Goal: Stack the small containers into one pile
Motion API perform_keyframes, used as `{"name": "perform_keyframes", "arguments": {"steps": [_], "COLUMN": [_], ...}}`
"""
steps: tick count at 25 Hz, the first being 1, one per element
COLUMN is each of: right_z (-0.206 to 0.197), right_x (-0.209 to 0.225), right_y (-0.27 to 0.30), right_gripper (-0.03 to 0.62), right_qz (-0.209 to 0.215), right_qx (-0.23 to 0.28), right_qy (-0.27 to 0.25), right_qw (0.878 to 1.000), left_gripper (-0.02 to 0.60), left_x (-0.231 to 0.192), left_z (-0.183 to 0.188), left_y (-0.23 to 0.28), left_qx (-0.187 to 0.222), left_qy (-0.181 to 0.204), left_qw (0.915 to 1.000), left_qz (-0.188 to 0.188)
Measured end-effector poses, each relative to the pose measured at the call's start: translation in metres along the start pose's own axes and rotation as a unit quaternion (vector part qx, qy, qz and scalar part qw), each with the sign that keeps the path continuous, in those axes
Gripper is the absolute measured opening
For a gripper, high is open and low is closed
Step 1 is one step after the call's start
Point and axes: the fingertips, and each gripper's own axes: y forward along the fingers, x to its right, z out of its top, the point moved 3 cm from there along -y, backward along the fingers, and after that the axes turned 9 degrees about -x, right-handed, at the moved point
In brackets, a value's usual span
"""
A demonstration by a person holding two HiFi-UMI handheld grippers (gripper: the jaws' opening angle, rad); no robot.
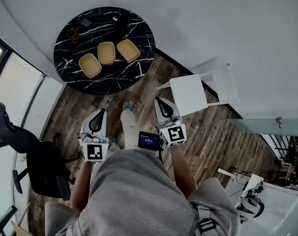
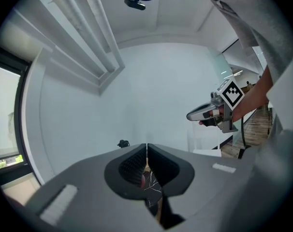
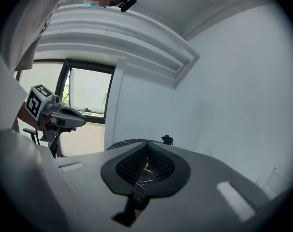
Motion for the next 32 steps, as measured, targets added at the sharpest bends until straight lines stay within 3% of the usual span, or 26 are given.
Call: {"name": "perform_keyframes", "arguments": {"steps": [7,10,19,24,27,32], "right_z": [-0.004,-0.001,-0.026,-0.054,-0.078,-0.119], "right_x": [0.092,0.126,0.188,0.192,0.193,0.189], "right_y": [0.119,0.166,0.295,0.359,0.392,0.431], "right_gripper": [0.014,0.014,0.017,0.025,0.041,0.046], "right_qz": [0.025,0.047,0.113,0.159,0.174,0.192], "right_qx": [-0.002,-0.015,-0.085,-0.159,-0.208,-0.283], "right_qy": [0.016,0.013,-0.005,-0.017,-0.009,-0.005], "right_qw": [1.0,0.999,0.99,0.974,0.962,0.94], "left_gripper": [0.005,0.005,0.005,0.005,0.005,0.005], "left_x": [-0.037,-0.054,-0.079,-0.099,-0.112,-0.126], "left_z": [0.013,0.031,0.038,0.026,0.022,0.009], "left_y": [0.104,0.145,0.207,0.213,0.212,0.206], "left_qx": [-0.024,-0.036,-0.091,-0.101,-0.103,-0.138], "left_qy": [-0.013,0.001,-0.021,-0.052,-0.047,-0.071], "left_qw": [0.999,0.9986,0.9923,0.9889,0.9879,0.9793], "left_qz": [0.035,0.039,0.082,0.095,0.106,0.13]}}
